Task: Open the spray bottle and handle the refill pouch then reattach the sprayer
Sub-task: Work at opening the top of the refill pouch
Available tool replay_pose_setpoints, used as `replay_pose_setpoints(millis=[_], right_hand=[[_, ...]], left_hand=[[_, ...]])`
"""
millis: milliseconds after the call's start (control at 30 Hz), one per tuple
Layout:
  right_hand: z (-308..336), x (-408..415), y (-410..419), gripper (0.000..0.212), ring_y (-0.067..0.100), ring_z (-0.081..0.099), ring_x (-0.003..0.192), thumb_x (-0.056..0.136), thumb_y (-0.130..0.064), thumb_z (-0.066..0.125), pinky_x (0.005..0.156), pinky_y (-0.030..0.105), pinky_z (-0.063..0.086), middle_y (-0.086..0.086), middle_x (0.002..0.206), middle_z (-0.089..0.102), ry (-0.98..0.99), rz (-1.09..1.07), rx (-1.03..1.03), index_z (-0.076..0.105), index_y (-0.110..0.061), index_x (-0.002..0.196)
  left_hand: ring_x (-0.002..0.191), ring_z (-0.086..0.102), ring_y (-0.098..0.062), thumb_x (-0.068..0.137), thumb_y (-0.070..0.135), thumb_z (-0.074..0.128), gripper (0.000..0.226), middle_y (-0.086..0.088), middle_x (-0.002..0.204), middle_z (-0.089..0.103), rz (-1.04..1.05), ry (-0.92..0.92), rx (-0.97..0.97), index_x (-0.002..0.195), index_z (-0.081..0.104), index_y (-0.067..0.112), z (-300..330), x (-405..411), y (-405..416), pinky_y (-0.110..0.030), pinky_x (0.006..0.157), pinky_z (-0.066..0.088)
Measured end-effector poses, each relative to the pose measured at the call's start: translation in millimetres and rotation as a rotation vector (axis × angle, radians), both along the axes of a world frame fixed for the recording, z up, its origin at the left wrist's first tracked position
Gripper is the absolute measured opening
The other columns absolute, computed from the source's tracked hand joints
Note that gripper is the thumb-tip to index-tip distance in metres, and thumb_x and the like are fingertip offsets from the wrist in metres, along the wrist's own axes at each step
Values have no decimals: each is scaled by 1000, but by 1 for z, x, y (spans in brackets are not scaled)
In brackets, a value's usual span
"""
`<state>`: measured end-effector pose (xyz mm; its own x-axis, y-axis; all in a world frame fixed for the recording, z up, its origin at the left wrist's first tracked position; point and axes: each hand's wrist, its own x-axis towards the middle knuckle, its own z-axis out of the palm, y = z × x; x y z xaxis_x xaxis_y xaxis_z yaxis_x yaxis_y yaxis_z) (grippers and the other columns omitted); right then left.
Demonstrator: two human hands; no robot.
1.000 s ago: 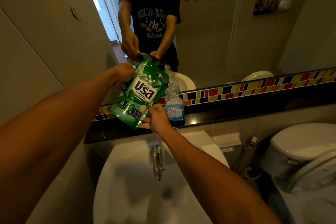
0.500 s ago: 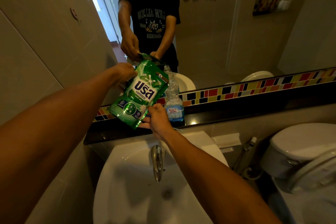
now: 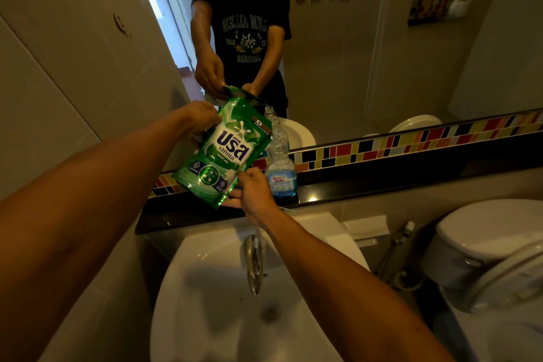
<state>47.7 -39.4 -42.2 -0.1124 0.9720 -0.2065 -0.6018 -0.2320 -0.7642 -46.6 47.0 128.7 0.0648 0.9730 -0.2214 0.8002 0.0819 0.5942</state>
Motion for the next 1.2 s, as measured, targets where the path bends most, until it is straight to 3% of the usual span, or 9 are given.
replay_pose_setpoints(millis=[167,367,500,667,867,1200], right_hand=[[0,1,-1,6,40,73,101,109,-14,41,60,42,65,28,128,65,10,2,2,45,-11,113],[-1,-1,0,6,44,72,107,109,-15,41,65,46,66,28,128,65,2,0,0,45,-12,111],[-1,-2,-1,5,44,72,106,109,-15,41,61,42,65,29,127,66,18,1,11,45,-12,111],[0,-1,-2,6,43,72,107,109,-15,43,60,41,65,28,128,66,18,4,10,45,-11,113],[2,0,-4,7,45,71,108,110,-16,41,63,44,66,30,128,65,4,2,8,45,-11,112],[4,0,-3,7,45,72,107,110,-16,41,69,48,66,30,126,66,-13,3,21,45,-11,112]], left_hand=[[78,61,-24,102,17,48,27,-17,104,63,9,6,-13,121,57,1,0,1,-2,-33,61,48],[83,62,-29,102,21,48,27,-21,111,64,27,0,-27,120,58,3,2,0,-5,-45,73,53],[82,62,-29,102,20,48,27,-22,112,64,12,12,-14,120,58,2,4,0,-5,-40,67,53],[93,63,-35,102,19,48,29,-25,115,63,3,18,-7,120,58,-2,5,1,-6,-50,88,55],[109,62,-39,104,19,45,32,-26,120,63,-30,59,18,121,58,-5,5,4,-8,-50,99,50],[104,63,-37,103,19,46,30,-25,118,64,-13,56,21,120,58,-3,7,4,-8,-48,93,53]])
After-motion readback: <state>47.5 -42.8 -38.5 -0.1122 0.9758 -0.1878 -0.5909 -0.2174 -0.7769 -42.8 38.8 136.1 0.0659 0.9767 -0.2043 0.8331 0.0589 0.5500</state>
